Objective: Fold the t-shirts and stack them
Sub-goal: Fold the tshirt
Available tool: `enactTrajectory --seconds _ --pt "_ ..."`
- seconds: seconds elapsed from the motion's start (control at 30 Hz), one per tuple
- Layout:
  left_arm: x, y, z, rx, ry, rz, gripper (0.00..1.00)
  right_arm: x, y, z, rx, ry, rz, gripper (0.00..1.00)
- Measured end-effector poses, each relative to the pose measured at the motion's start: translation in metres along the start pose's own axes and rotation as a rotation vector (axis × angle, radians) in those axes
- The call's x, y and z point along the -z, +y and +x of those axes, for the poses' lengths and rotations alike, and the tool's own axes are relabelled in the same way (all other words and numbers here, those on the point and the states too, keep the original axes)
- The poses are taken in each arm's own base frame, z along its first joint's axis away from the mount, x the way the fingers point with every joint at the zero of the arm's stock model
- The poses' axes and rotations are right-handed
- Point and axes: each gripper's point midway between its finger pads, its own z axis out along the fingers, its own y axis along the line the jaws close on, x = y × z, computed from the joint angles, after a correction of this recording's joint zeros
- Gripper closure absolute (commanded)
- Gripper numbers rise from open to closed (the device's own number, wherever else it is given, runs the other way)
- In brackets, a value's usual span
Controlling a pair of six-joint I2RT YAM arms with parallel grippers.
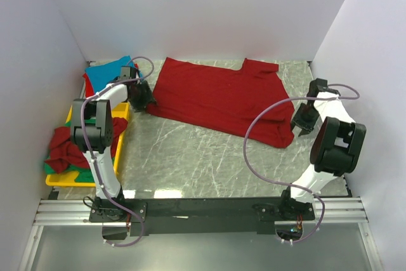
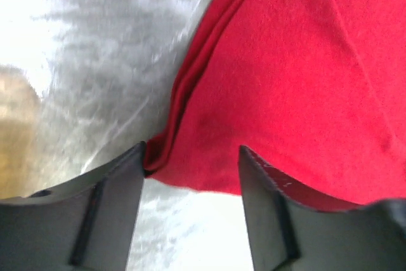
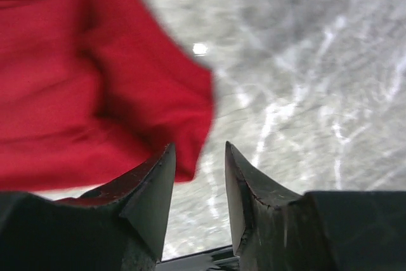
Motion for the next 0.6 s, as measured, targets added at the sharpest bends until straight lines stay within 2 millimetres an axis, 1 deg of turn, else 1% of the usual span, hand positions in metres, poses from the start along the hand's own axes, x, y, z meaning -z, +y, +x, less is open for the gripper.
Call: enactTrajectory --seconds 0.13,0.23,0.3,0.4,0.5,0.57,0.6 --pt "0.010 -0.006 0.002 -0.008 0.006 -0.005 0.30 0.025 0.021 -0.016 -0.003 -0.063 -0.119 0.54" --pt "0.016 -0.026 -0.001 -0.036 -0.004 0.014 0.28 0.037 0.036 -0.033 -0.004 -0.100 -0.188 0.54" --pt "0.020 -0.048 -0.001 -0.072 -0.012 0.042 0.28 0.040 0.045 -0.042 -0.004 -0.112 -0.224 0.54" --pt "0.025 -0.087 0.001 -0.135 -0.028 0.097 0.27 0.034 0.055 -0.050 -0.006 -0.098 -0.261 0.54" --pt "0.027 -0.118 0.006 -0.184 -0.034 0.145 0.27 0.018 0.064 -0.048 -0.016 -0.048 -0.289 0.54" --pt "0.023 -0.132 0.012 -0.204 -0.023 0.168 0.28 0.006 0.068 -0.046 -0.024 -0.012 -0.303 0.54" --pt "0.019 -0.135 0.015 -0.208 -0.013 0.174 0.28 0.001 0.069 -0.044 -0.028 0.004 -0.304 0.54"
